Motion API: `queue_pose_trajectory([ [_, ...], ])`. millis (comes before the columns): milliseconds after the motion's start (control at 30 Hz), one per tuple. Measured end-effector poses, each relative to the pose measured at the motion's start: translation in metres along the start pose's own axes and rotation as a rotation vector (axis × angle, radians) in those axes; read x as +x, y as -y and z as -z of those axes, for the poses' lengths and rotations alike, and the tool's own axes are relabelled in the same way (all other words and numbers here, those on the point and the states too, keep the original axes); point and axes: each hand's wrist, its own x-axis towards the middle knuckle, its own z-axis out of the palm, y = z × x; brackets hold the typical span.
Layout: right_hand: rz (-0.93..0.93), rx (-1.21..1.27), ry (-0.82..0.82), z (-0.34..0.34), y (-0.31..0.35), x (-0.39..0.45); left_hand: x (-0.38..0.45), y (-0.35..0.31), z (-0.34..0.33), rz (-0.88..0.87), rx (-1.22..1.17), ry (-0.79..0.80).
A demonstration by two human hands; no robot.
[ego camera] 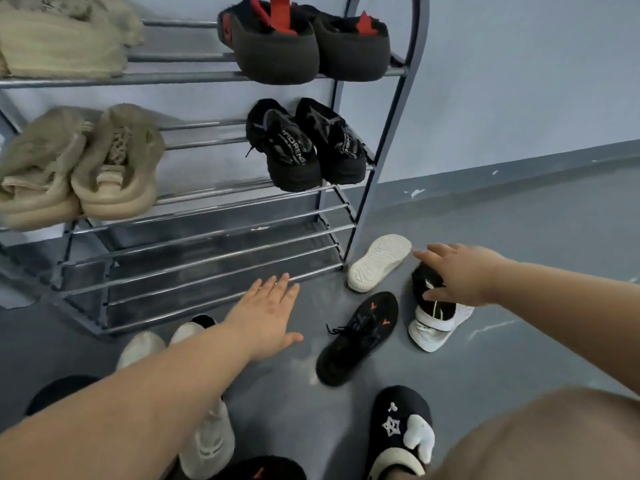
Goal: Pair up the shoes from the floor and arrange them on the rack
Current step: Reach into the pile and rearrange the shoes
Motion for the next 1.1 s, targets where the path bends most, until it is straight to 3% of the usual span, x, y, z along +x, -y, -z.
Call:
queue_pose_trajectory([
  [233,-0.01,0.079,0.083,-0.056,-0.021,0.049,0.062,-0.021,-0.016,-0.044,-0.093,0.113],
  [567,0.083,0.222,0.225,-0.139,0.002,0.124,0.129,-0.04,-0.075,-0.046,-0.187,0.334],
  [733,0.094,0.282,0.211,-0.151,0.006,0.161,0.176,-0.047,-0.08,-0.026,-0.278,0.326],
  [1100,0.132,0.333,0.071,-0.141,-0.008,0.25,0.256,-0.054,-0.09,0.22,-0.776,0.245],
])
